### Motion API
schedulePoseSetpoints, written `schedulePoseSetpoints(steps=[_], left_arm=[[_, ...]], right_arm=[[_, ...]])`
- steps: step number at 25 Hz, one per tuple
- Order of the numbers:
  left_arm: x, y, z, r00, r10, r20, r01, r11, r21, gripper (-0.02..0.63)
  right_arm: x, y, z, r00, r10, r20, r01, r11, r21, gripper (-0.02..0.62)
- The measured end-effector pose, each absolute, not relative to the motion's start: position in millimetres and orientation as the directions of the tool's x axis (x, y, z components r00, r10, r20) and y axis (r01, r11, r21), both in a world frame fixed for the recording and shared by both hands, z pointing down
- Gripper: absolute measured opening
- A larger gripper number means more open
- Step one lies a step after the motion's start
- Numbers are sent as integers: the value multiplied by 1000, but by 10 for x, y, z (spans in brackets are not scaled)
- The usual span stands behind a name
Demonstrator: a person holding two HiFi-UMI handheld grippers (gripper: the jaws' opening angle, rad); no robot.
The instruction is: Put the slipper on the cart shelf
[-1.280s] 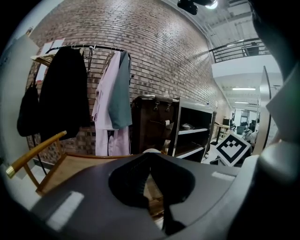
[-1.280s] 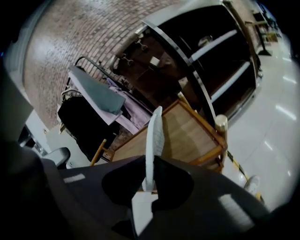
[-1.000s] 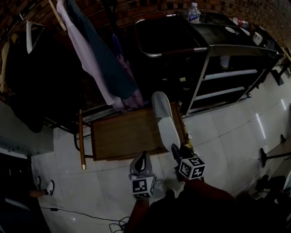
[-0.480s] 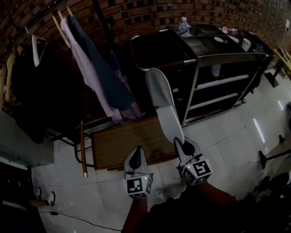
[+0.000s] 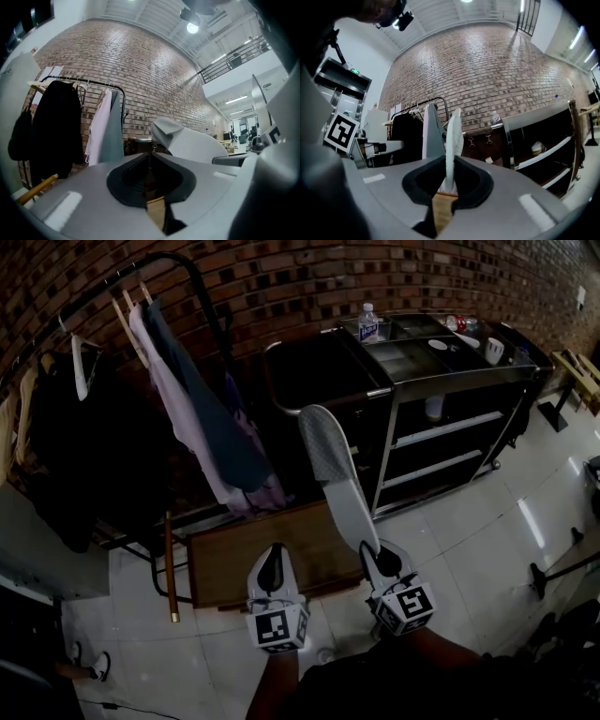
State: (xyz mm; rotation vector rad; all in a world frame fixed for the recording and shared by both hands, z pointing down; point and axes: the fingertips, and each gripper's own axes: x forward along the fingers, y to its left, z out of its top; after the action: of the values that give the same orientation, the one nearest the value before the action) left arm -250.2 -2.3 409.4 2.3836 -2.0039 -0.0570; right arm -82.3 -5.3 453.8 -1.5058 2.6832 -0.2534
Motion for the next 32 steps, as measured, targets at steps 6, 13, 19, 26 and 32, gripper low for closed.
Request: schedulePoseSetpoints(steps=[6, 13, 19, 26, 32], left_arm=[[-2391, -41, 4204, 213, -977, 5, -976, -212, 40, 43], [-2052, 26, 4350, 311, -950, 36, -950, -309, 41, 43], [-1750, -17, 4398, 355, -934, 43, -935, -354, 22, 43], [-1161, -442, 4394, 353, -934, 49, -935, -353, 26, 43], [-550, -1098, 4457, 295, -953, 67, -955, -292, 43, 43]], right_arm=[[-514, 20, 4732, -443, -894, 65, -880, 420, -220, 41], [-32, 171, 4927, -321, -939, 120, -929, 288, -233, 41], [621, 126, 5213, -219, -956, 194, -949, 163, -271, 41], [1323, -432, 5403, -205, -942, 265, -940, 115, -322, 41], [1799, -1174, 5573, -275, -913, 302, -925, 165, -344, 41]])
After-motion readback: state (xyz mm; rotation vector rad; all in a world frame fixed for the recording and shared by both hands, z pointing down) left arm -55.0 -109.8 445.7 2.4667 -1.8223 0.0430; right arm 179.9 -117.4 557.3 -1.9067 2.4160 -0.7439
